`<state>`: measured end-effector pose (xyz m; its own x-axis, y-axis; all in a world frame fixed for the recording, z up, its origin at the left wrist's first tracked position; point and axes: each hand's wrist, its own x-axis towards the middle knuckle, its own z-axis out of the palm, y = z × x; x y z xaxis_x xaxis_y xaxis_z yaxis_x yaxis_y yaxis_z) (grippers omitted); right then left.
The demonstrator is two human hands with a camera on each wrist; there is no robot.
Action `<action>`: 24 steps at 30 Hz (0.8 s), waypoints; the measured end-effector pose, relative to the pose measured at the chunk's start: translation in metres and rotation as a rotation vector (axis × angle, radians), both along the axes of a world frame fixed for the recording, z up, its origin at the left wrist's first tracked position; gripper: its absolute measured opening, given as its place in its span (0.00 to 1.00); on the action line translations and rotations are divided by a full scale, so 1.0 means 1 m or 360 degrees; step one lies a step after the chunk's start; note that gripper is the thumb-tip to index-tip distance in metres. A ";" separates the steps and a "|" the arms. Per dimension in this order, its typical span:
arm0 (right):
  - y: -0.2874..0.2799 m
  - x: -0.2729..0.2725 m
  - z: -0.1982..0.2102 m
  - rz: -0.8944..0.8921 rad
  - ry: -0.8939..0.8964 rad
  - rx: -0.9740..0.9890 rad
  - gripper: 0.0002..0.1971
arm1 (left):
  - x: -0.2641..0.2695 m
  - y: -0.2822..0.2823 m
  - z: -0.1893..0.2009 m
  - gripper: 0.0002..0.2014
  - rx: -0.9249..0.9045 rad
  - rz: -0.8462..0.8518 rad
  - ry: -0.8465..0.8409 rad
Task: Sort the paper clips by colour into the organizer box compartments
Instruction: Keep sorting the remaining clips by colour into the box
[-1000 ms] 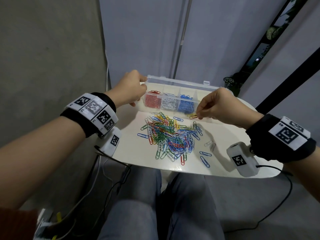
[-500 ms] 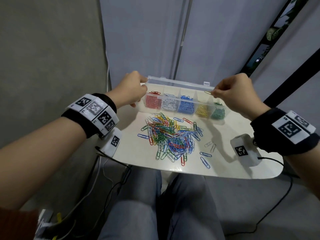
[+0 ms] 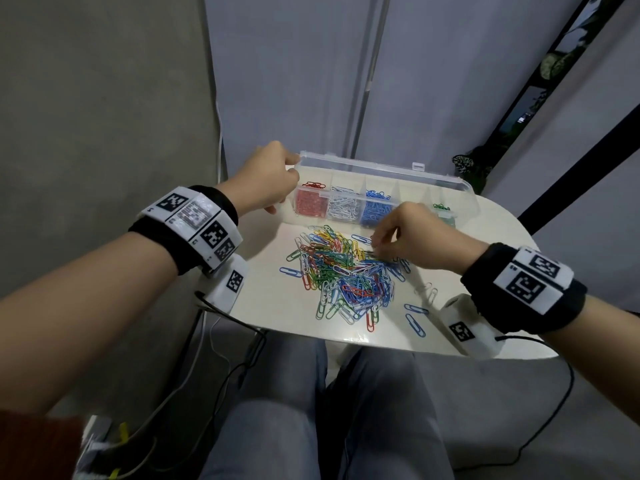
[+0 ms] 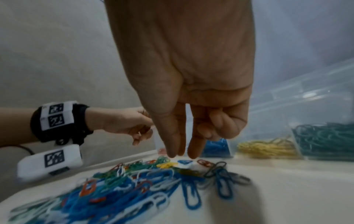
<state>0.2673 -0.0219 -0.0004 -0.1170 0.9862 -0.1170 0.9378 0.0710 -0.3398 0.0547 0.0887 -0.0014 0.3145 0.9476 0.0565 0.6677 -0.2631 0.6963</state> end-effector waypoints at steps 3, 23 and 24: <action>0.002 -0.003 -0.006 -0.0080 -0.0124 -0.0117 0.04 | 0.001 0.001 -0.001 0.23 -0.0007 -0.0001 -0.0002; -0.001 0.006 0.008 -0.0270 -0.0001 -0.0166 0.08 | 0.001 -0.001 -0.001 0.23 -0.0027 0.0005 -0.0002; -0.001 0.003 0.004 -0.0258 -0.0067 -0.0169 0.10 | 0.001 0.000 -0.001 0.23 -0.0025 0.0003 0.0001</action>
<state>0.2706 -0.0228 0.0035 0.0498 0.9735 -0.2231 0.9476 -0.1166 -0.2975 0.0557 0.0882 -0.0021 0.3128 0.9489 0.0414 0.6687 -0.2510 0.6999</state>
